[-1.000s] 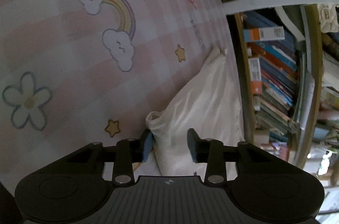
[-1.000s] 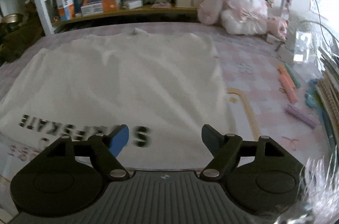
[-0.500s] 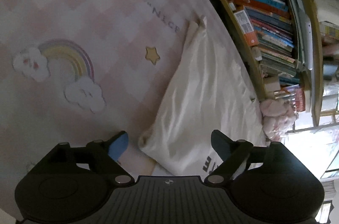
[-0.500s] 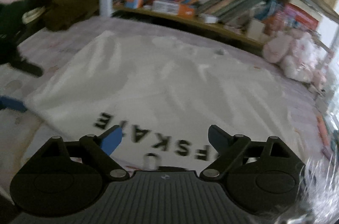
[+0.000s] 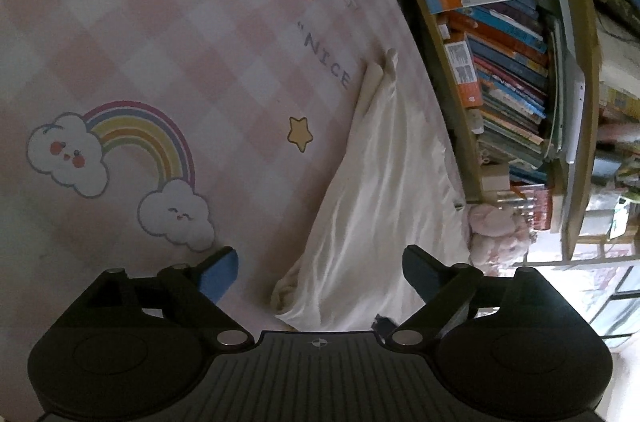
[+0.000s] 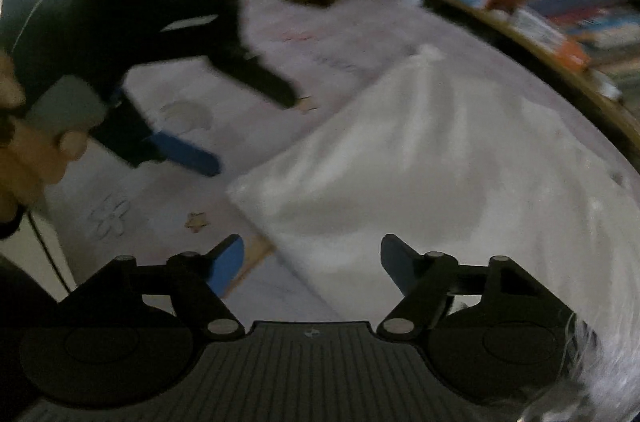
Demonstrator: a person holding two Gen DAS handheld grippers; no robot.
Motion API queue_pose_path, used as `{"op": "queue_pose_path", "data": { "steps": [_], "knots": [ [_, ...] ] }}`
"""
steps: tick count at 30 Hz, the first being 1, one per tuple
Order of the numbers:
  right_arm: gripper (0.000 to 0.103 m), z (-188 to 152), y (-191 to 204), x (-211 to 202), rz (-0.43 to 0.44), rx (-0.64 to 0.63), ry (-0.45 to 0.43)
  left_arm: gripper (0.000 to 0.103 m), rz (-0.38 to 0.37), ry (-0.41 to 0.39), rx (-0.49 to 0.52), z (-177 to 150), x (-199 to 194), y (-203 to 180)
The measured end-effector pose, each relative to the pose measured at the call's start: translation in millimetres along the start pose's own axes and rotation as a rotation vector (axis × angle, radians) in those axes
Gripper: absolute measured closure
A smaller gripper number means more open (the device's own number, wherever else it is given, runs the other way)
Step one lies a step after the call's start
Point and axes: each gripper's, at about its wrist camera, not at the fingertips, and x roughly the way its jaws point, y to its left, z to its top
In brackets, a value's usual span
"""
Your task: Fold clothes
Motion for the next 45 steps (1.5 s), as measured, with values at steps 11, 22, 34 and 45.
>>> {"op": "queue_pose_path", "data": {
  "steps": [11,22,34,45],
  "knots": [
    [0.050,8.6,19.5,23.5,0.005,-0.075,0.041,0.003,-0.046,0.029,-0.040,4.3,1.7,8.0],
    [0.097,14.0,-12.6,-2.9,0.008,0.121,-0.059,0.003,-0.071,0.062,-0.097,9.5,10.8,6.8],
    [0.097,16.3,-63.6,-59.7,-0.003,0.391,-0.205,0.003,-0.298,0.155,-0.276,10.6,63.4,-6.8],
    [0.058,10.1,-61.3,-65.7,0.049,0.396,-0.178,0.003,-0.276,0.165,-0.289,4.4,79.6,-8.2]
  ]
}}
